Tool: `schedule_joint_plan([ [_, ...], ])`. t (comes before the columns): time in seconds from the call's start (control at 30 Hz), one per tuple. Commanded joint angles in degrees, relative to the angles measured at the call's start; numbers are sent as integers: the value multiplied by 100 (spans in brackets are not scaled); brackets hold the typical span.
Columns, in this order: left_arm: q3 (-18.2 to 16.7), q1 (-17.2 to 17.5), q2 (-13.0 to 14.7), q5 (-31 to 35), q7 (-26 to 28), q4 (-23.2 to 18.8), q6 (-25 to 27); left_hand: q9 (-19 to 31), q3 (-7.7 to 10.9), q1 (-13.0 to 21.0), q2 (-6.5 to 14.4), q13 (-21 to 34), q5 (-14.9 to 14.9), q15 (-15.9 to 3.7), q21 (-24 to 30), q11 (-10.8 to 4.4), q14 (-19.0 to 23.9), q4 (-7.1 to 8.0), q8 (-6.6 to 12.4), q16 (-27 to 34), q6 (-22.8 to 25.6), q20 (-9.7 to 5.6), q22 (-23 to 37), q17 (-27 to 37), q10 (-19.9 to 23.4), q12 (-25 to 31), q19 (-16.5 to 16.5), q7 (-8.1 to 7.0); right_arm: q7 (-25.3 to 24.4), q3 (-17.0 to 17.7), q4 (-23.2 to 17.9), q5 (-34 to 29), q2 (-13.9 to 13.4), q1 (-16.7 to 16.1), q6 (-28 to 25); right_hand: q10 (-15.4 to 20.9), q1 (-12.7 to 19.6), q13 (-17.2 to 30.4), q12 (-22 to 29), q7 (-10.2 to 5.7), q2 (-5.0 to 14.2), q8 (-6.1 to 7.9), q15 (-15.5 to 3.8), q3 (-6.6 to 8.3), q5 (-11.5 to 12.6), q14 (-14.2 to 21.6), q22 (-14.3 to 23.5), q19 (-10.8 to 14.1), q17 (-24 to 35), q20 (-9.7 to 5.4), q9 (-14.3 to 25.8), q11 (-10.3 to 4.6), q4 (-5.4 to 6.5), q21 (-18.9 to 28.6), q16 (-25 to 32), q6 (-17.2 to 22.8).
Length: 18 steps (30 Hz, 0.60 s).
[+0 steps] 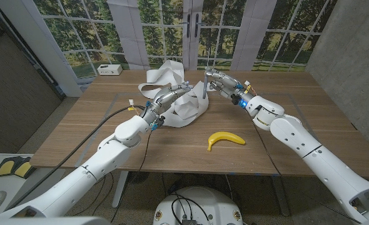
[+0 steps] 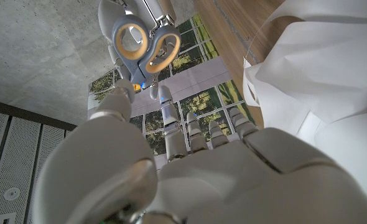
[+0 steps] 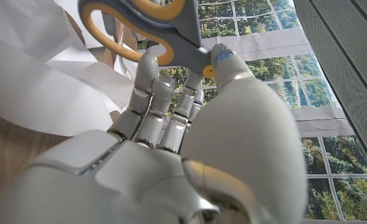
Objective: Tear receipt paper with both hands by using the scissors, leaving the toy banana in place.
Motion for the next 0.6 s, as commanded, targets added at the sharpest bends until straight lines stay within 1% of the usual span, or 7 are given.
schedule_joint_plan([
  [0.03, 70, -78, -8, -43, -128, 57, 32, 4, -13, 40, 66, 20, 27, 3, 21, -5, -50, 1, -5, 38, 2, 24, 12, 6, 34, 16, -29, 18, 32, -28, 19, 30, 17, 32, -54, 235, 418, 17, 305, -11, 482, 5, -755, 21, 16, -32, -2, -8, 17, -879, 30, -232, 22, 29, 30, 6],
  [0.23, 116, -110, -24, -30, -170, 85, 41, -2, -10, 66, 102, 21, 30, 0, 23, -25, -58, 0, -12, 37, 21, 21, 13, 6, 27, 14, -30, 38, 27, -42, 6, 19, 19, 40, -66, 239, 416, 7, 308, -9, 483, 10, -755, 20, 8, -35, -23, -6, 17, -882, 32, -220, 21, 30, 43, 16],
  [0.37, 141, -134, -48, -36, -202, 121, 32, -12, -11, 87, 134, 22, 31, 3, 24, -44, -56, -1, -55, 40, -37, -3, 13, 5, 43, 22, -31, 103, 40, -53, -5, 28, 18, 46, -84, 238, 414, 4, 308, -10, 485, 11, -754, 20, 5, -42, -32, -13, 16, -883, 33, -227, 21, 28, 46, 18],
  [0.53, 158, -156, -51, -56, -245, 152, 40, -21, -18, 97, 157, 22, 30, 2, 25, -31, -60, 2, -64, 41, -18, -12, 13, 5, 37, 21, -32, 111, 39, -61, -21, 30, 4, 65, -119, 227, 411, -7, 301, -19, 487, 13, -753, 20, -2, -54, -48, -32, 15, -885, 34, -237, 21, 24, 52, 22],
  [0.6, 165, -162, -44, -48, -256, 158, 44, -29, -26, 101, 172, 22, 28, -1, 25, -70, -79, 4, -85, 35, -35, -25, 14, 5, -21, -2, -38, 107, 28, -61, -30, 31, 0, 70, -133, 219, 411, -8, 300, -25, 491, 20, -753, 21, -4, -58, -55, -40, 15, -888, 35, -231, 21, 23, 54, 41],
])
